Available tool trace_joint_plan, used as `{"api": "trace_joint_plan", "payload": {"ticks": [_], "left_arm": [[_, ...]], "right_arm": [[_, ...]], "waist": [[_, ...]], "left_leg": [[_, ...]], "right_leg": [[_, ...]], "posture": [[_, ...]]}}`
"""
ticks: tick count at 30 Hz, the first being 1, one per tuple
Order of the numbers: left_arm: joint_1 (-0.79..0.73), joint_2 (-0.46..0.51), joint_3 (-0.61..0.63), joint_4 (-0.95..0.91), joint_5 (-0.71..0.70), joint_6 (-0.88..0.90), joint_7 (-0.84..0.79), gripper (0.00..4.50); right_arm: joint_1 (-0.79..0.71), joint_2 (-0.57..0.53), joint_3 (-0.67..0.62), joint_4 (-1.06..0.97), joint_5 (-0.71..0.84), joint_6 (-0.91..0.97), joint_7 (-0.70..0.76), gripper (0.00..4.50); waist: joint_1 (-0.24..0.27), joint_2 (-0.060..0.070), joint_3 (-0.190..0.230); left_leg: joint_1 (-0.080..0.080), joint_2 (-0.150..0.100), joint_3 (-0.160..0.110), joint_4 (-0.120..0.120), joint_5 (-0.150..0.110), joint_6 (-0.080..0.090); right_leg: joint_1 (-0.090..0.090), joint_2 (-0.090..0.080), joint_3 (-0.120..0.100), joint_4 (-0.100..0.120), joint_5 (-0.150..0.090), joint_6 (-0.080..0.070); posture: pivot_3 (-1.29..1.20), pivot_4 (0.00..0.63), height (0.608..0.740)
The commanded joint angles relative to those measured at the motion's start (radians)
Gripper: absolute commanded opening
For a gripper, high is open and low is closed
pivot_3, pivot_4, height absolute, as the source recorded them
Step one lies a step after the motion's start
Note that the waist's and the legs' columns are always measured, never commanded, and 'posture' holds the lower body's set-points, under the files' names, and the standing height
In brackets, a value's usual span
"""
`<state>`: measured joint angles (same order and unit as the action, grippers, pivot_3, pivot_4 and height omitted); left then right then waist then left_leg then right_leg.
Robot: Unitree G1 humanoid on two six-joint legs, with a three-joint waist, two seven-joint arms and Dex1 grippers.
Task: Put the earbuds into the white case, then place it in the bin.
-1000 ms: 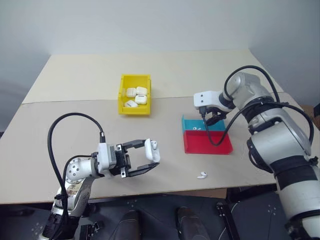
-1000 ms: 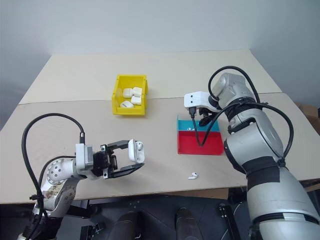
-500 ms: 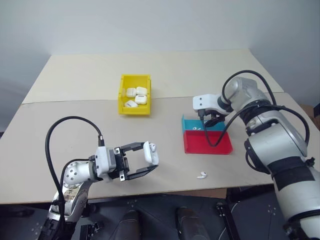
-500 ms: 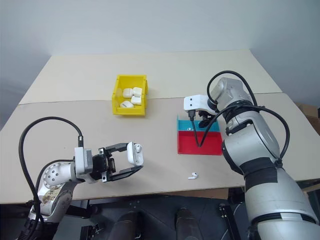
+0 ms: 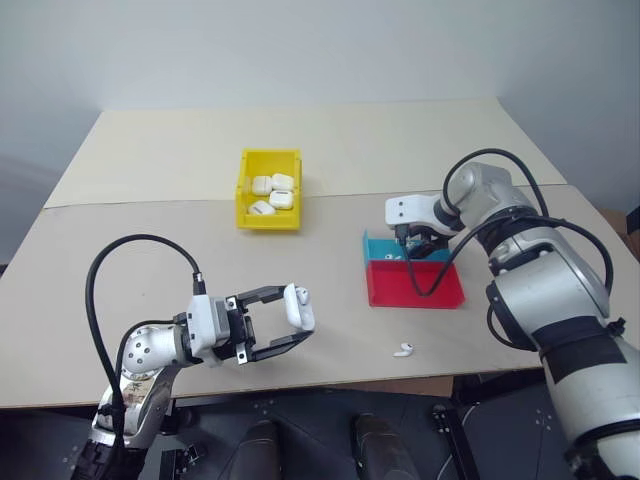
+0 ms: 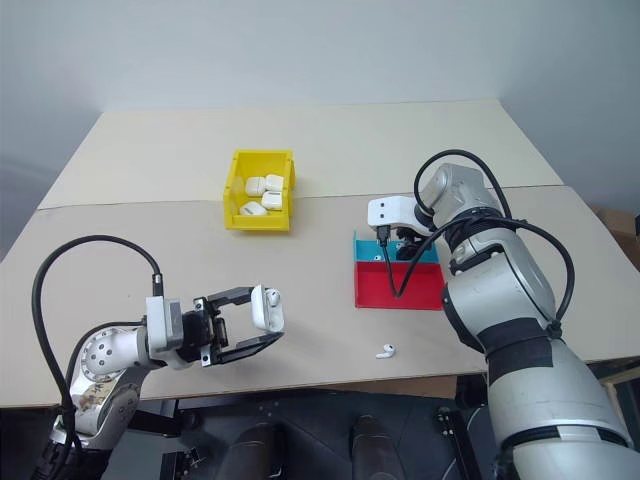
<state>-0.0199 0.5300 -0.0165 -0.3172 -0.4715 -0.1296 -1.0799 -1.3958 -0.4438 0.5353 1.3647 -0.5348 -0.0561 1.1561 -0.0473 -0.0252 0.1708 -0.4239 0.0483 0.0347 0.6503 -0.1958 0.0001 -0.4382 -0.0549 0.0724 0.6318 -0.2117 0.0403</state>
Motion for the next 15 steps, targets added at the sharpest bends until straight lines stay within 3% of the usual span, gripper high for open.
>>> {"api": "trace_joint_plan", "payload": {"ticks": [1, 3, 15], "left_arm": [[0.001, 0.008, 0.016, -0.039, 0.0, -0.024, 0.008, 2.78], [0.0, 0.008, 0.015, -0.038, -0.001, -0.023, 0.008, 2.78], [-0.005, 0.004, 0.008, -0.035, 0.001, -0.026, 0.01, 2.78]], "right_arm": [[-0.003, -0.003, -0.018, -0.005, -0.004, -0.011, -0.004, 2.63], [-0.002, -0.004, -0.018, -0.004, -0.005, -0.011, -0.004, 2.09], [0.005, -0.008, -0.015, -0.005, -0.021, -0.023, -0.021, 2.09]], "waist": [[0.0, 0.0, 0.0], [0.0, 0.0, 0.0], [-0.001, 0.0, 0.0]], "left_leg": [[0.0, 0.0, 0.0, 0.0, 0.0, 0.0], [0.0, 0.0, 0.0, 0.0, 0.0, 0.0], [0.0, 0.0, 0.0, 0.0, 0.0, 0.0]], "right_leg": [[0.0, 0.0, 0.0, 0.0, 0.0, 0.0], [0.0, 0.0, 0.0, 0.0, 0.0, 0.0], [0.0, 0.0, 0.0, 0.0, 0.0, 0.0]], "posture": [[0.0, 0.15, 0.74], [0.0, 0.15, 0.74], [0.0, 0.15, 0.74]]}}
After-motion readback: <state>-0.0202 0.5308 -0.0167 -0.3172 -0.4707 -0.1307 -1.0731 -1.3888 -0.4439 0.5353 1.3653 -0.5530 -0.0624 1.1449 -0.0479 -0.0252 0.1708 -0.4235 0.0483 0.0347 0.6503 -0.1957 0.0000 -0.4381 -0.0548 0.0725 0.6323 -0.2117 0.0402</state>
